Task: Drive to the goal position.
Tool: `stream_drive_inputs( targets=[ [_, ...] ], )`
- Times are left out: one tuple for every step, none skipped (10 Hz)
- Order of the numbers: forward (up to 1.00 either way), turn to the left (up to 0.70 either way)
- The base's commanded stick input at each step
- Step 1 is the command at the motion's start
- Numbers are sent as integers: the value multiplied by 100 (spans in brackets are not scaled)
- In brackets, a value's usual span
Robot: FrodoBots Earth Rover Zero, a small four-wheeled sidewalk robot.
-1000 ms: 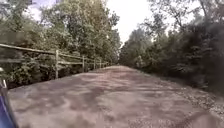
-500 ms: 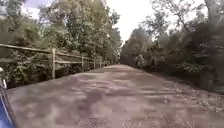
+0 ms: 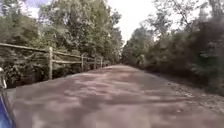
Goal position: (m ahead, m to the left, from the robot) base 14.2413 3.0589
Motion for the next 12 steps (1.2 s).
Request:
stream_drive_inputs(
  targets=[
    [70,0],
    [70,0],
    [70,0],
    [70,0],
    [70,0],
    [70,0],
    [70,0],
    [70,0],
    [70,0],
    [70,0],
    [70,0],
    [70,0]
  ],
)
